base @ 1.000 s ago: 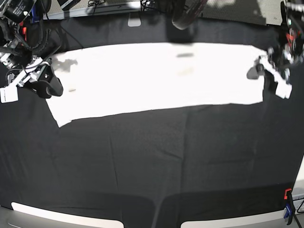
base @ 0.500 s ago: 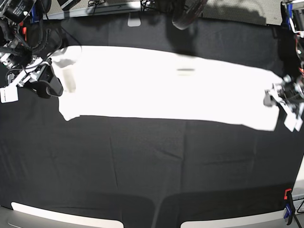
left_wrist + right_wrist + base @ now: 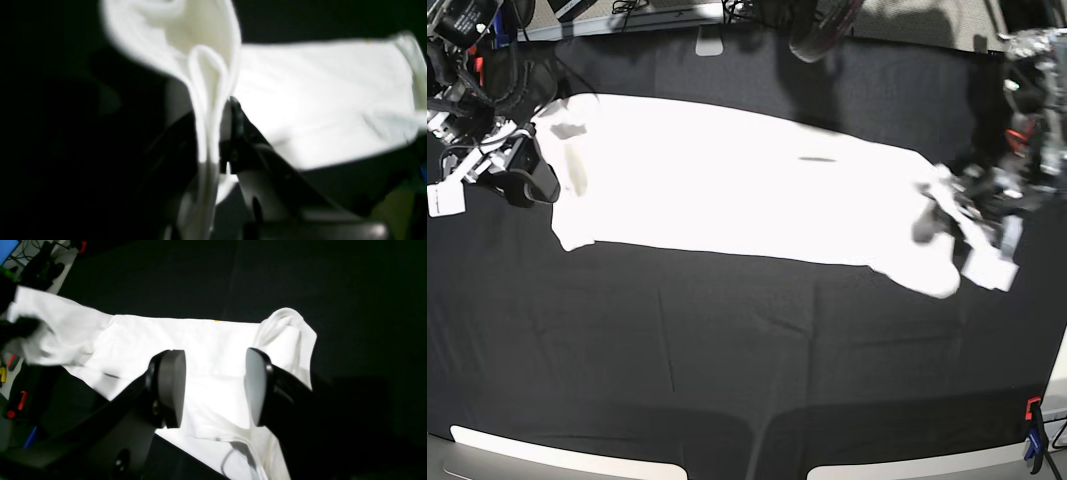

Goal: Layout the t-shirt on the table in an organized manner, then fold the t-shirt properly

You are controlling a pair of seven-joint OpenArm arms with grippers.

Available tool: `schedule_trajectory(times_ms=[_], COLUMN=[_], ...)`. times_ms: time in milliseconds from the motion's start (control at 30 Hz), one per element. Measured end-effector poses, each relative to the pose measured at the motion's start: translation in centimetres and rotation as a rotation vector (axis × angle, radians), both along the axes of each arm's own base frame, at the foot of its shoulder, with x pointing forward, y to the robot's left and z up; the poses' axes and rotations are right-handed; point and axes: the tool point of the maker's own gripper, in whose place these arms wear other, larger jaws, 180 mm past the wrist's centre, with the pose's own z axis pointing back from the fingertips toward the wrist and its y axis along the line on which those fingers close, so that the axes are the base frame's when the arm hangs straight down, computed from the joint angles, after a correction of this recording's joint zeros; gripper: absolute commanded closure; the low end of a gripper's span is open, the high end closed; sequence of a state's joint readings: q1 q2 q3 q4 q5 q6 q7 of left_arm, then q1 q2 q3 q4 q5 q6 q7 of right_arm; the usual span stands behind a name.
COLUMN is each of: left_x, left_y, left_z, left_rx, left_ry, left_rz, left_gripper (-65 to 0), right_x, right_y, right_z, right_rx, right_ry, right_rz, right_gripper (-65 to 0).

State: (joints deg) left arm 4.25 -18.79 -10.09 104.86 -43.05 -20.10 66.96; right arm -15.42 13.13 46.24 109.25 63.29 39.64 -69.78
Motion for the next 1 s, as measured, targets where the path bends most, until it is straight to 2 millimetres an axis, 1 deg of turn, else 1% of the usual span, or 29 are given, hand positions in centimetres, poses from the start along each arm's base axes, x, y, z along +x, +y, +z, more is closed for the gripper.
schedule_trajectory(times_ms=[67,133,200,233,300,367,433,533,633,733,767,800,933,1000], left_x=[-1.4,-2.5,-2.4,-2.1,-1.2,-0.6,-0.5,-0.6,-0.8,-0.6,-0.6,-0.7,-1.3,-1.9], left_y=[-3.4,-6.8,-9.5,-10.2,-10.4,-9.5,-9.1,-9.1,-9.6,-10.2,-10.4,-10.7,-12.0,-13.0], left_z=[-1.0,-1.4,-0.8,-0.7,-1.1,-1.8,-2.1,-2.3,-2.0,-1.2,-1.0,-0.8,0.3,1.1], left_rx=[-0.030,-0.060,-0.094,-0.086,-0.048,0.027,0.064,0.069,0.028,-0.041,-0.063,-0.089,-0.205,-0.232], left_ry=[0.037,0.047,-0.017,-0.052,-0.080,-0.090,-0.095,-0.082,-0.075,-0.085,-0.083,-0.077,-0.048,-0.088], left_rz=[-0.083,-0.163,-0.202,-0.203,-0.138,-0.084,-0.077,-0.082,-0.082,-0.073,-0.073,-0.073,-0.091,-0.171], left_gripper=[0.0,0.0,0.0,0.0,0.0,0.0,0.0,0.0,-0.7,-18.8,-23.2,-25.6,-26.0,-26.0], right_x=[0.0,0.0,0.0,0.0,0.0,0.0,0.0,0.0,0.0,0.0,0.1,0.1,1.0,1.5], right_y=[0.0,0.0,0.0,0.0,0.0,0.0,0.0,0.0,0.0,0.0,0.0,0.0,0.0,0.0], right_z=[0.0,0.0,0.0,0.0,0.0,0.0,0.0,0.0,0.0,0.1,0.1,0.2,1.0,1.5], right_rx=[0.000,0.000,0.000,0.000,0.000,0.001,0.000,0.001,0.001,0.002,0.002,0.002,0.004,0.005], right_ry=[0.000,0.000,-0.001,0.000,0.000,-0.001,-0.001,-0.001,-0.001,-0.004,-0.004,-0.008,-0.042,-0.066], right_rz=[0.000,0.000,0.001,0.000,0.000,0.001,0.001,0.001,0.001,0.000,0.000,0.000,-0.002,-0.003], right_gripper=[-28.2,-28.2,-28.2,-28.2,-28.2,-28.2,-28.2,-28.2,-28.2,-28.3,-28.3,-28.3,-28.2,-28.2])
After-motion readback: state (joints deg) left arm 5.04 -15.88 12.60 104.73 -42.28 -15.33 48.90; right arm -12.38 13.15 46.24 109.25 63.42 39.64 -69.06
